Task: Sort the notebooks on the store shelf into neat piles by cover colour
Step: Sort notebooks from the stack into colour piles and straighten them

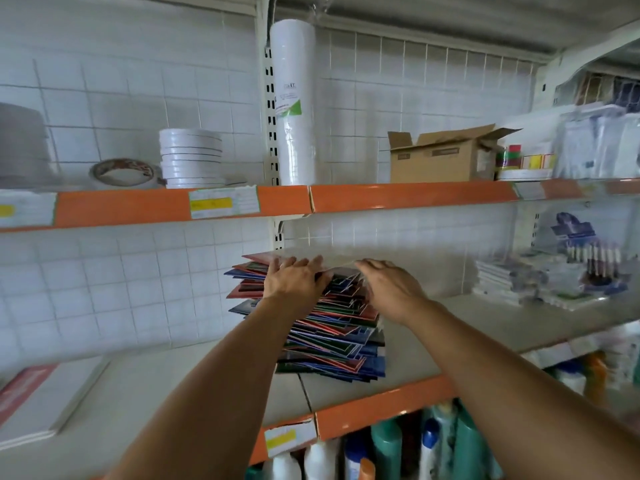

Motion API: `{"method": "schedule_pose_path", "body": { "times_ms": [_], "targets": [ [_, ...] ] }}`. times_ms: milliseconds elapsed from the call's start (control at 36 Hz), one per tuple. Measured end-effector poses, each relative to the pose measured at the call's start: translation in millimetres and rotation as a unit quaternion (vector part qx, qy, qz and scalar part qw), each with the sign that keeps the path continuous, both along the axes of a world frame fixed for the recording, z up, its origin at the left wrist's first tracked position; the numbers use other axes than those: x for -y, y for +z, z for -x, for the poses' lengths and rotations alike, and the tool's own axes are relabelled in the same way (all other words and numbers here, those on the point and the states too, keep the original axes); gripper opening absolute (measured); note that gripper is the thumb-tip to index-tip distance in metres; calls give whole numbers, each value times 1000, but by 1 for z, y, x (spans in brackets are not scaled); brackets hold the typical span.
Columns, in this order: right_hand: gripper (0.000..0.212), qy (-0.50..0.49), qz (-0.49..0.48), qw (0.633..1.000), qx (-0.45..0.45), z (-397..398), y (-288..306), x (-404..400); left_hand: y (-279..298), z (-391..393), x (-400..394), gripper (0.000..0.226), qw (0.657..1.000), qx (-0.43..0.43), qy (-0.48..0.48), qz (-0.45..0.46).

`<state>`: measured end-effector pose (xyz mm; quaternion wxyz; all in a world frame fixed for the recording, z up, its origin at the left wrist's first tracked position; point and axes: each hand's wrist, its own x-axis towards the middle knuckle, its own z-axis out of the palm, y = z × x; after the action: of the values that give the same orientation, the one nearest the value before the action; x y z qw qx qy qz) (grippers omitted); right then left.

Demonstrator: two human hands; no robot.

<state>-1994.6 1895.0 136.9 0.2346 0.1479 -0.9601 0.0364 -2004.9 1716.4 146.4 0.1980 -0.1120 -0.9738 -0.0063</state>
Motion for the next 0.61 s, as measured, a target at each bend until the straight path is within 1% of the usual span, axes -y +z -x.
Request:
{"method": "schedule_pose_path", "body": {
  "times_ms": [139,250,389,500,611],
  "targets": [
    [67,36,-8,999,-27,18,2,-2,2,-13,2,45,999,-22,29,9],
    [62,41,-9,998,-45,24,-2,-3,2,-21,3,47,997,-33,64,0],
    [61,49,-5,997,-67,26,-7,-4,3,-25,1,49,993,-60,97,25],
    [60,48,-4,996,-72,25,-5,-5,6,-26,-1,37,986,-81,126,78],
    [61,46,-11,994,-94,26,-2,-2,8,-26,-3,27,984,-103,136,58]
  ]
}}
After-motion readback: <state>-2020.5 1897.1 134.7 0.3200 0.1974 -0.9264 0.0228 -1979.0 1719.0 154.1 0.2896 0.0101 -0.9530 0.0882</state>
